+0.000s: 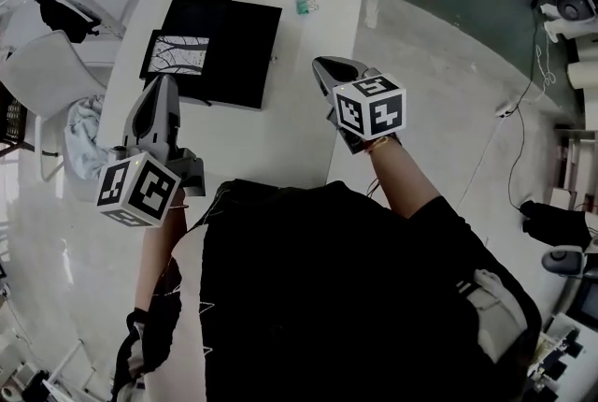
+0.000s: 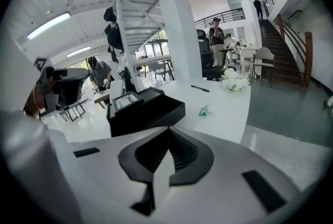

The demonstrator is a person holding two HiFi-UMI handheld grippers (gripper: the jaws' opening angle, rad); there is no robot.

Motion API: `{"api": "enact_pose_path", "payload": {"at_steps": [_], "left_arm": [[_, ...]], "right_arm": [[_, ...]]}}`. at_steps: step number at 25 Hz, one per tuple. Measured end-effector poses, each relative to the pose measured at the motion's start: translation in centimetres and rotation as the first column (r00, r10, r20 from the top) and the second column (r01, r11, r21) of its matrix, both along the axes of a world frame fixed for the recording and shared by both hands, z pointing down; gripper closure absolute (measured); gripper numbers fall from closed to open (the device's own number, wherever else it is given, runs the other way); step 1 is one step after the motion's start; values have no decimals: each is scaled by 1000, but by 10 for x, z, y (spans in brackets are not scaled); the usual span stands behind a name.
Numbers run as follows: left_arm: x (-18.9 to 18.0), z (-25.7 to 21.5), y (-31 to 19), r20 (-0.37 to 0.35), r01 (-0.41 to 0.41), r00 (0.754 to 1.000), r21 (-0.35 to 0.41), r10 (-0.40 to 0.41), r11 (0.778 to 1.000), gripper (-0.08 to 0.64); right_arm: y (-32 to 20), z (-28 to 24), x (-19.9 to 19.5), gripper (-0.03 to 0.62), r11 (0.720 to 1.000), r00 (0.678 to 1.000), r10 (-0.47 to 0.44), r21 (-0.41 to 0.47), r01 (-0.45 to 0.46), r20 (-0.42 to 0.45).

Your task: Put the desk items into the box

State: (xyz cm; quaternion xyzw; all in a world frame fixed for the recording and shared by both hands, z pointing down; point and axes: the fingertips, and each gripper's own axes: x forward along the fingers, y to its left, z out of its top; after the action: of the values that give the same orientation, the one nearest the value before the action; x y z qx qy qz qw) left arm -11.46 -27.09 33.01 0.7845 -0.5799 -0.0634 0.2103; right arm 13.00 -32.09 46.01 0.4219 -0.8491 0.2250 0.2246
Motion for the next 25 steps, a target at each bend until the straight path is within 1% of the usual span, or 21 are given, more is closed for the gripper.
{"api": "enact_pose_path", "payload": {"at_steps": [3, 5, 8, 11, 12, 13, 14, 17, 19, 25], "left_arm": [[-12, 13, -14, -4, 6, 1000, -23, -6, 1000, 549], [-20, 21, -22, -9, 15, 1000, -37, -15, 999, 549], [-29, 32, -30, -4, 25, 1000, -58, -25, 998, 549], [-35, 42, -32, 0, 26, 1000, -80, -26, 996, 549], [-36, 45, -32, 5, 27, 1000, -86, -26, 996, 549], [-39, 47, -32, 10, 29, 1000, -90, -28, 995, 549], [-42, 50, -32, 13, 33, 999, -95, -32, 995, 549], [-53, 59, -28, 11, 55, 998, -112, -54, 992, 549], [-58, 64, -26, 9, 68, 998, -121, -67, 990, 549], [-72, 68, -25, 8, 95, 995, -126, -95, 987, 549]], "right_arm": [[-24, 17, 7, 589, 1000, 994, -29, -6, 29, -103], [-40, 26, 11, 588, 999, 994, -26, -29, 23, -106], [-67, 31, 16, 588, 996, 999, 26, -80, -28, -32], [-92, 34, 24, 588, 988, 994, 95, -126, -88, 50], [-100, 36, 25, 575, 984, 991, 112, -148, -99, 79], [-106, 38, 25, 545, 979, 986, 128, -173, -108, 109], [-113, 40, 25, 524, 974, 980, 145, -196, -116, 139], [-131, 42, 25, 510, 959, 954, 202, -244, -147, 222], [-141, 44, 27, 476, 949, 936, 237, -268, -166, 259], [-161, 50, 29, 476, 916, 876, 332, -341, -211, 350]]}}
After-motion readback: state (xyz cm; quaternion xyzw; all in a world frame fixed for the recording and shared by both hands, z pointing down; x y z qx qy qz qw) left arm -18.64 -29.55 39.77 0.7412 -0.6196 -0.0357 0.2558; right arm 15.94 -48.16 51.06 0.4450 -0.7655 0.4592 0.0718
